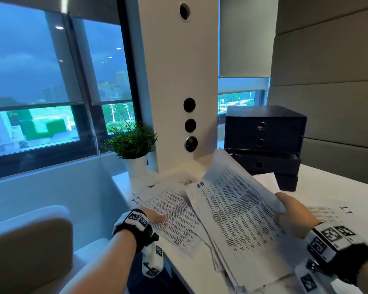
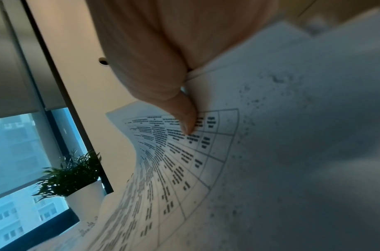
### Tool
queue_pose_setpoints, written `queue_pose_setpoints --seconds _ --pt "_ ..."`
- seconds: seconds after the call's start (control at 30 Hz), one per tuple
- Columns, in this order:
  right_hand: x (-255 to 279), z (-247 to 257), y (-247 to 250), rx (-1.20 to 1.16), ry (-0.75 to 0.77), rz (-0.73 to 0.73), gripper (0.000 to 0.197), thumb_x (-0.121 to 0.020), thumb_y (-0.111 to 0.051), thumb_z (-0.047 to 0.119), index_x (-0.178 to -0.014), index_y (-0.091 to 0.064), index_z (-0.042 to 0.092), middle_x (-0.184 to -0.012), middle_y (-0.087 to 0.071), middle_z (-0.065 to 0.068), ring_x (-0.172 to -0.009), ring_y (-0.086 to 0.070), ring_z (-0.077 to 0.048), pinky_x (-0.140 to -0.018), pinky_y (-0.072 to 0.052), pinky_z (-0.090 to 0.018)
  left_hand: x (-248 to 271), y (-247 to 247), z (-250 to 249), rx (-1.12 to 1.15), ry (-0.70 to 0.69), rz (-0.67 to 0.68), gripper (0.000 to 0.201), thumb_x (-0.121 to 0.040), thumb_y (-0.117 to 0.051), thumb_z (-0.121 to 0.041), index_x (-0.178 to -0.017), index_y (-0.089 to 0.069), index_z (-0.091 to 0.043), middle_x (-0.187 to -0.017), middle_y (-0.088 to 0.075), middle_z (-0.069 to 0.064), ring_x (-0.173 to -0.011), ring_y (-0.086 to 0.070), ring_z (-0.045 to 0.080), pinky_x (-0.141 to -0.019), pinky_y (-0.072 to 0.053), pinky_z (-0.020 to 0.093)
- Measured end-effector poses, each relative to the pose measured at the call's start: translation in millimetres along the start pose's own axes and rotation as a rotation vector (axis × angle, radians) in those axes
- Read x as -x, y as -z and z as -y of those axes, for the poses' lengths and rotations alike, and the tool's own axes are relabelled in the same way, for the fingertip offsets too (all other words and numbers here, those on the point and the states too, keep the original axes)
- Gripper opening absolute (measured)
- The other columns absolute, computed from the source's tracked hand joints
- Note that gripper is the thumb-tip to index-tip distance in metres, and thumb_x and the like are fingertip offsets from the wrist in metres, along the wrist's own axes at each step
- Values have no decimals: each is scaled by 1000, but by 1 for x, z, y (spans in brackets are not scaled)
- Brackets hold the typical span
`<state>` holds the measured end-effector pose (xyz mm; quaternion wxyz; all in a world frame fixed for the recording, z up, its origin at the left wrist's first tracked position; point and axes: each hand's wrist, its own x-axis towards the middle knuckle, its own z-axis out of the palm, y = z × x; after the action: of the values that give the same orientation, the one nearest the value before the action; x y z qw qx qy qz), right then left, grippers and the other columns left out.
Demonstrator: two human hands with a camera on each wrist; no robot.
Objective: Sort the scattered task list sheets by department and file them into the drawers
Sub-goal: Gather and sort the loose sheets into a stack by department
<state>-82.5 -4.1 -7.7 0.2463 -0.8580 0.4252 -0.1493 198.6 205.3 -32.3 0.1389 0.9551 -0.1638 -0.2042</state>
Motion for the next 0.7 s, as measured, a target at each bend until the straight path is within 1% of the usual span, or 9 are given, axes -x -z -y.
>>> queue_pose_setpoints --seconds 0.13,0.2,0.3,0.4,0.47,0.57,0.63,0.67,0.7 --pt "-13 0 -9 78 -36 92 23 -87 -56 3 -108 -55 10 -101 -63 -8 -89 -59 -24 -76 -48 -32 -19 3 -5 1 -12 -6 98 -64 -73 -65 -139 -40 -11 -137 -51 9 -118 -54 24 -101 -46 34" --pt "-17 -2 -10 131 -58 147 27 -88 -59 8 -113 -52 15 -106 -61 -5 -89 -56 -21 -75 -45 -27 -27 5 -10 -53 -24 13 112 -55 -71 -73 -142 -37 -12 -138 -49 11 -118 -53 27 -100 -46 37" --pt "-27 -8 -12 154 -84 226 47 -87 -65 13 -130 -46 18 -114 -58 -2 -96 -56 -19 -84 -47 -27 -43 7 -17 -124 -6 -4 120 -38 -68 -83 -135 -48 -13 -125 -58 8 -109 -56 26 -95 -49 37" --pt "-34 -17 -13 152 -106 269 54 -87 -66 17 -136 -43 18 -123 -58 -2 -106 -57 -20 -91 -46 -30 -40 15 -30 -109 -28 -1 90 -67 -71 -64 -133 -48 -7 -124 -59 8 -110 -58 23 -94 -49 32" --pt "-38 -22 -12 120 -103 293 49 -87 -66 16 -132 -47 18 -117 -60 -1 -103 -58 -18 -89 -46 -30 -39 18 -43 -75 -100 -15 67 -79 -70 -47 -130 -51 -6 -123 -60 9 -109 -59 22 -91 -51 30" --pt "-43 -25 -11 72 -125 322 43 -87 -65 14 -127 -51 19 -110 -63 1 -100 -60 -17 -90 -47 -32 -34 17 -64 -8 -175 -60 44 -93 -57 -33 -126 -52 -3 -128 -56 13 -113 -57 26 -95 -48 30" --pt "-43 -25 -11 56 -141 324 41 -87 -65 14 -125 -51 20 -109 -63 1 -99 -61 -17 -91 -48 -33 -37 11 -73 52 -225 -45 24 -98 -47 -26 -105 -55 -4 -111 -60 13 -101 -56 26 -86 -46 27" --pt "-42 -26 -12 52 -143 319 40 -87 -65 14 -124 -51 20 -109 -63 1 -99 -61 -17 -91 -48 -34 -39 10 -73 86 -220 -74 22 -99 -45 -21 -103 -55 -2 -99 -59 12 -101 -56 26 -85 -45 27" --pt "-42 -26 -12 48 -143 310 38 -87 -65 14 -122 -51 21 -108 -63 1 -99 -61 -17 -91 -48 -34 -42 11 -70 164 -191 -113 24 -97 -47 -16 -112 -54 1 -99 -58 12 -107 -56 29 -89 -45 29"
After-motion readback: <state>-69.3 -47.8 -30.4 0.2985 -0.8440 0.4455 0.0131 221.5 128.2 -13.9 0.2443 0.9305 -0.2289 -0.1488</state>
